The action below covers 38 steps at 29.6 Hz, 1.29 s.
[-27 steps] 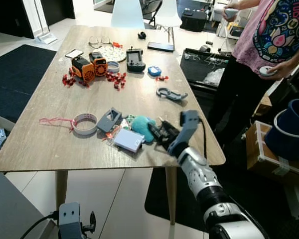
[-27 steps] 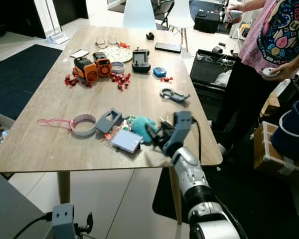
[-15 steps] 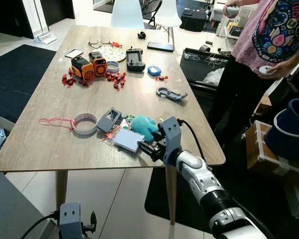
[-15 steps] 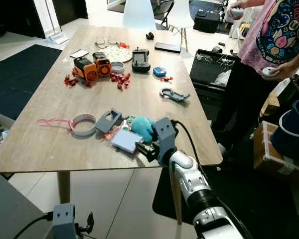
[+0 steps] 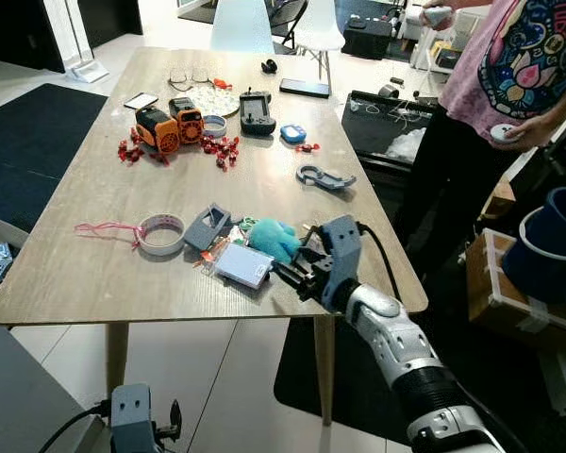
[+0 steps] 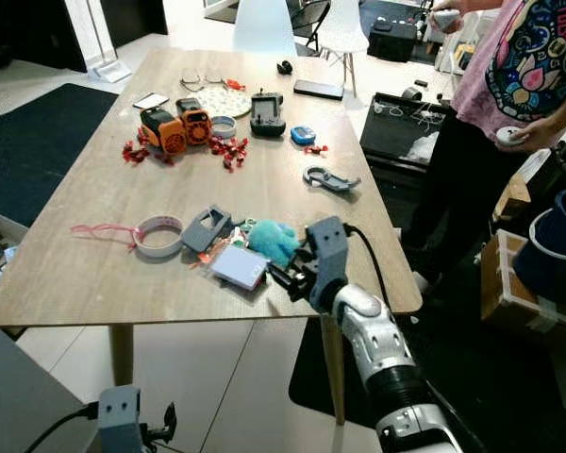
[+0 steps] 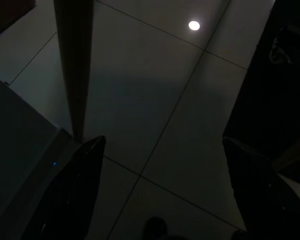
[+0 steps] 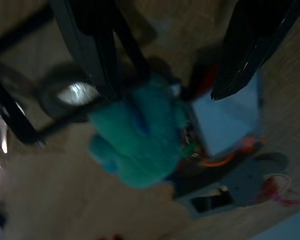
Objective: Hang keys on a hook
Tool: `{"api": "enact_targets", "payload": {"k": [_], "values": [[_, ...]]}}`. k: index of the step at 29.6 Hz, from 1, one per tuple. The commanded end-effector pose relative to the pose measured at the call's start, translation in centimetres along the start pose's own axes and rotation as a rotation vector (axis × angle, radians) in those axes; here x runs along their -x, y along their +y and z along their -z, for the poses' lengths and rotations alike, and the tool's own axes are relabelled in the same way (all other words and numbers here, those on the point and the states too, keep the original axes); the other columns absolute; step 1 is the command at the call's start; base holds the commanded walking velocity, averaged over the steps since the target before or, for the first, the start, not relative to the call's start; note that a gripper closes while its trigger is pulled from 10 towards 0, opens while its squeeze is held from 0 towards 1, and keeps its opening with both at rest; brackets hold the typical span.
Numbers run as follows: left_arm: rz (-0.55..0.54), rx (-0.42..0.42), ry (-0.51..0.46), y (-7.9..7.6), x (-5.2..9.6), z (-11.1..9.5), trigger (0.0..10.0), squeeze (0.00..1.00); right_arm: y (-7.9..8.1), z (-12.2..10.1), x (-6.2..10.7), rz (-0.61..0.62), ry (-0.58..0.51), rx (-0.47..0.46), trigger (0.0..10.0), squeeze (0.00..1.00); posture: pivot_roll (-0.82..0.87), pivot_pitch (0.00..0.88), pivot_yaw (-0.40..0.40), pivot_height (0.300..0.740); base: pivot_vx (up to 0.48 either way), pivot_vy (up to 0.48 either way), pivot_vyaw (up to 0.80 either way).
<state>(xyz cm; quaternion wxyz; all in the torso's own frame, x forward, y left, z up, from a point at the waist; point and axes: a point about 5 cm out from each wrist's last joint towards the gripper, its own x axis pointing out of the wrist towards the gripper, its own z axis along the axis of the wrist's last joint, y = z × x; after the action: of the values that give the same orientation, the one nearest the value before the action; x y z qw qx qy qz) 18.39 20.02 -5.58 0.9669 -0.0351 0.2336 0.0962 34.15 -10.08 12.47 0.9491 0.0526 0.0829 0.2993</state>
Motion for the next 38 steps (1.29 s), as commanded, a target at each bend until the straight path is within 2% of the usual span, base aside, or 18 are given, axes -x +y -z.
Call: {"api": "enact_targets", "payload": {"k": [1,7,17,19,20,21,23,25,26,30,31,33,34,38], "values": [[0.000,0.017,0.015,-0.1,0.3,0.5,10.0,0.00,-0.6,0.6,0.4,0.035,0.025,-0.047,10.0,0.00,0.05,0.099,-0.069,0.740,0.000,0.000,0.00],[0.006,0.021,0.018,-0.2,0.3,0.5,10.0,0.00,-0.8,1.1,0.5,0.048,0.070,-0.092,10.0,0.00,0.05,0.098,-0.069,0.740,0.000,0.000,0.00],[0.003,0.038,0.027,-0.1,0.4,0.7,10.0,0.00,-1.1,0.5,0.5,0.099,0.064,-0.151,10.0,0.00,0.05,0.103,-0.068,0.740,0.000,0.000,0.00],[0.001,0.046,0.029,-0.1,0.3,0.7,10.0,0.00,-1.2,0.4,0.4,0.117,0.078,-0.106,10.0,0.00,0.05,0.103,-0.069,0.740,0.000,0.000,0.00],[-0.001,0.050,0.030,-0.1,0.3,0.7,10.0,0.00,-1.3,0.3,0.3,0.126,0.087,-0.042,10.0,0.00,0.05,0.104,-0.070,0.740,0.000,0.000,0.00],[-0.001,0.050,0.030,-0.1,0.3,0.7,10.0,0.00,-1.3,0.3,0.3,0.126,0.087,-0.042,10.0,0.00,0.05,0.104,-0.070,0.740,0.000,0.000,0.00],[-0.002,0.052,0.032,-0.1,0.3,0.7,10.0,0.00,-1.3,-0.2,0.2,0.136,0.091,0.125,10.0,0.00,0.05,0.102,-0.071,0.740,0.000,0.000,0.00],[-0.002,0.053,0.033,-0.1,0.3,0.7,10.0,0.00,-1.3,-0.6,0.2,0.145,0.082,0.230,10.0,0.00,0.05,0.101,-0.071,0.740,0.000,0.000,0.00],[-0.002,0.053,0.033,-0.1,0.3,0.7,10.0,0.00,-1.3,-0.6,0.2,0.145,0.082,0.230,10.0,0.00,0.05,0.101,-0.071,0.740,0.000,0.000,0.00],[-0.002,0.052,0.034,-0.1,0.4,0.8,10.0,0.00,-1.4,-1.2,0.2,0.162,0.074,0.347,10.0,0.00,0.05,0.100,-0.073,0.740,0.000,0.000,0.00],[-0.002,0.052,0.034,-0.1,0.4,0.8,10.0,0.00,-1.4,-1.2,0.2,0.162,0.074,0.347,10.0,0.00,0.05,0.100,-0.073,0.740,0.000,0.000,0.00],[-0.003,0.052,0.034,-0.1,0.4,0.8,10.0,0.00,-1.3,-1.4,0.1,0.162,0.065,0.423,10.0,0.00,0.05,0.100,-0.074,0.740,0.000,0.000,0.00],[-0.003,0.052,0.034,-0.1,0.4,0.8,10.0,0.00,-1.2,-1.5,0.1,0.162,0.062,0.493,10.0,0.00,0.05,0.099,-0.074,0.740,0.000,0.000,0.00],[-0.002,0.053,0.034,-0.1,0.4,0.8,10.0,0.00,-1.3,-1.4,0.0,0.170,0.058,0.566,10.0,0.00,0.05,0.096,-0.074,0.740,0.000,0.000,0.00]]}}
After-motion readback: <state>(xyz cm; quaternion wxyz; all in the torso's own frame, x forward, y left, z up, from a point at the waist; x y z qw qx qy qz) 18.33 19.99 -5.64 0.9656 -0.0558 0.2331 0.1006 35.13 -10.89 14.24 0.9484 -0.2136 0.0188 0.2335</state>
